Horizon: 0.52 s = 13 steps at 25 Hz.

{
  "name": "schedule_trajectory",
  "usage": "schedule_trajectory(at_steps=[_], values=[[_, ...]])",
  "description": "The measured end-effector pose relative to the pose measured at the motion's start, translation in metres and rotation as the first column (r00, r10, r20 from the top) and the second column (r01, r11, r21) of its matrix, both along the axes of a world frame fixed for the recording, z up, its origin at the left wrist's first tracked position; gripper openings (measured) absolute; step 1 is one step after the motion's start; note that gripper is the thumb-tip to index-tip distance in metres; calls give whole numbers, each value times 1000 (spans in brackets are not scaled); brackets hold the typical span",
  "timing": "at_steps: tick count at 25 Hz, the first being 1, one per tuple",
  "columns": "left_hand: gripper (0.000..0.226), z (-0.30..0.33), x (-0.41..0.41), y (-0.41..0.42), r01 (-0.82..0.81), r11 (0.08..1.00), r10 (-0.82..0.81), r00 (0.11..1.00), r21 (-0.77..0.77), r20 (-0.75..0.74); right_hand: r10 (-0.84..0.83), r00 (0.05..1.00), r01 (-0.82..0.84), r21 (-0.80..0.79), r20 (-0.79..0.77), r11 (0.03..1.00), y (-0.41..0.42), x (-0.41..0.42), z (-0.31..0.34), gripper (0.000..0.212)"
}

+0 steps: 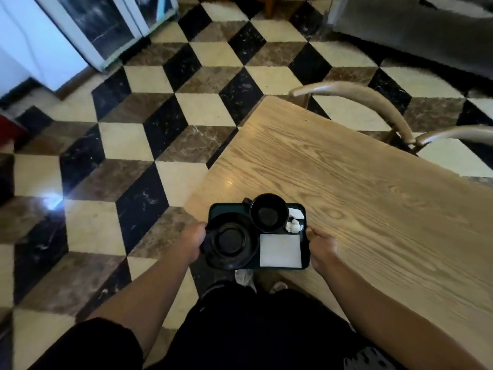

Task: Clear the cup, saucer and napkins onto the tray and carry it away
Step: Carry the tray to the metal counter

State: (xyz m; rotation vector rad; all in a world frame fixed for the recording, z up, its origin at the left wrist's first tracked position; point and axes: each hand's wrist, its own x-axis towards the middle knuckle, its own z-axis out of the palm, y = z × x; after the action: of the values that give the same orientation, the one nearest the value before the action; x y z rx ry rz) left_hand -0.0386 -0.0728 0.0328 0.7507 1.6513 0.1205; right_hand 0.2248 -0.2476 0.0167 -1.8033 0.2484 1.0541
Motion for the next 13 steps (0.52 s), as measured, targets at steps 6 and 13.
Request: schedule_trajectory(at_steps=[6, 13], values=[[31, 5, -84, 4, -78, 994, 79, 997, 78, -9, 171, 985, -172, -48, -22, 984, 48, -55, 10, 29], [26, 4, -189, 57, -243, 967, 242, 970, 74, 30, 306, 952, -307, -78, -17, 949, 147, -144, 7, 24]])
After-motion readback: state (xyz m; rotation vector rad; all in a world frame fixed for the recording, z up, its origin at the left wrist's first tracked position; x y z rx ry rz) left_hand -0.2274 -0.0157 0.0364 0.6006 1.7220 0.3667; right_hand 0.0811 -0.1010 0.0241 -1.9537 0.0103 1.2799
